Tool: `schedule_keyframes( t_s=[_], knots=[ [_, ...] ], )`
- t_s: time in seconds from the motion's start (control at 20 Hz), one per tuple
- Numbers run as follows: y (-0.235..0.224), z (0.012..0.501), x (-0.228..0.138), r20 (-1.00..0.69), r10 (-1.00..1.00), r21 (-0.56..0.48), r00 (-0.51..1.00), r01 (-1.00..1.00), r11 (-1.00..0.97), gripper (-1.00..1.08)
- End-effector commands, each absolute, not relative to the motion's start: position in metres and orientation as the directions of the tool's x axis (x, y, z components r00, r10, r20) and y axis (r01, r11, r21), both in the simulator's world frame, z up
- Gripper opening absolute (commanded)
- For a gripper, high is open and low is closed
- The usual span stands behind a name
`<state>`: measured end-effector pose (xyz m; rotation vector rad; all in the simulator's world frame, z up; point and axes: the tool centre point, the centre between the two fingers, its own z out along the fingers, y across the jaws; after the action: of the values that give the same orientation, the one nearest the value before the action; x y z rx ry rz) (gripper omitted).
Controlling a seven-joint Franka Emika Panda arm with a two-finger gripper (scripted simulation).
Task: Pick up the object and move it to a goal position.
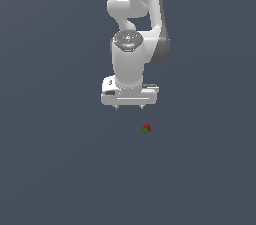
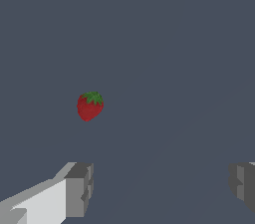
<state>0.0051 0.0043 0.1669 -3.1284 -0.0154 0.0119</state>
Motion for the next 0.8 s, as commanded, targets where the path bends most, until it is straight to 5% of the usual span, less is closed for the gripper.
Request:
schedule_keyframes(
  t_s=[0.0, 0.75],
  knots=[
    [0.004, 0.167, 0.005, -0.008, 0.010, -0.013, 1.000, 0.010, -1.000, 1.00],
    [0.033, 0.166, 0.013, 0.009, 0.063, -0.032, 0.998, 0.063, -0.998, 1.00]
  ],
)
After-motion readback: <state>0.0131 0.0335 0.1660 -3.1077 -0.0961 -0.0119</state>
